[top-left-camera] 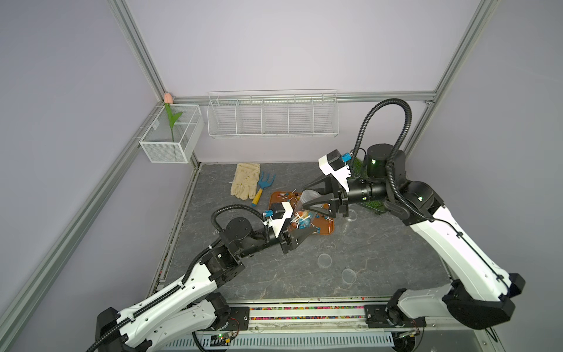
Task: Pour the candies out of the jar
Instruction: Unscrew the lid from the jar.
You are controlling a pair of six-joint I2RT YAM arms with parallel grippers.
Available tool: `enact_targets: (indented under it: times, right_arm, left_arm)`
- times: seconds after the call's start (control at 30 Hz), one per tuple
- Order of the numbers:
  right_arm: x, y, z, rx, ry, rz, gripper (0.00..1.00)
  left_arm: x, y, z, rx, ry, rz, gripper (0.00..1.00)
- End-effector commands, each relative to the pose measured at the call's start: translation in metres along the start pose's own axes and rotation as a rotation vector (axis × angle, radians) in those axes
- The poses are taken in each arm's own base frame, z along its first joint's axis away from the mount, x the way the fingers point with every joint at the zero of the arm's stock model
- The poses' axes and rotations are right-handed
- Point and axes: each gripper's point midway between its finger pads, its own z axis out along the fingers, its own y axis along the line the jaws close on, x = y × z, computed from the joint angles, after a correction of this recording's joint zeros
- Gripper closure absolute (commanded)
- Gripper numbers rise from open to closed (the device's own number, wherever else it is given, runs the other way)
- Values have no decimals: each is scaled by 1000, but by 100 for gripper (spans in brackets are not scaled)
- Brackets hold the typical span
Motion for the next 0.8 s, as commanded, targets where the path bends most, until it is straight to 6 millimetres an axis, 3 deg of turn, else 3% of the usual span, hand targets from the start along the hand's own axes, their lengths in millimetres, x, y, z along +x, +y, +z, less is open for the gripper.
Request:
enact_targets:
  times: [0.0,0.03,0.07,0.13,0.2,0.33,0.5,0.63,0.77]
  right_arm:
    - [-11,33,-5,-150,-32,-94,47]
    - [-10,32,-5,-145,-31,-92,46]
    - [-10,30,-4,-129,-29,-89,38]
    - [-11,22,-5,-73,-38,-79,11]
    - [-16,23,-9,-44,-67,-90,1]
    - [-28,12,-23,98,-130,-57,7]
    - [-27,-30,-42,380,-156,142,6]
    - [-7,-45,-34,426,-86,265,0]
    - [12,-50,-16,413,-15,339,5]
  left_arm:
    - [12,-2,3,23,51,-43,56]
    - [12,-1,4,19,49,-43,56]
    - [11,0,4,13,47,-43,56]
    - [10,3,3,-7,40,-40,56]
    - [10,8,2,-38,31,-32,56]
    - [8,16,-3,-93,10,-11,55]
    - [12,22,-3,-125,25,6,55]
    - [19,28,-2,-154,47,12,55]
    - [24,33,-3,-186,57,20,55]
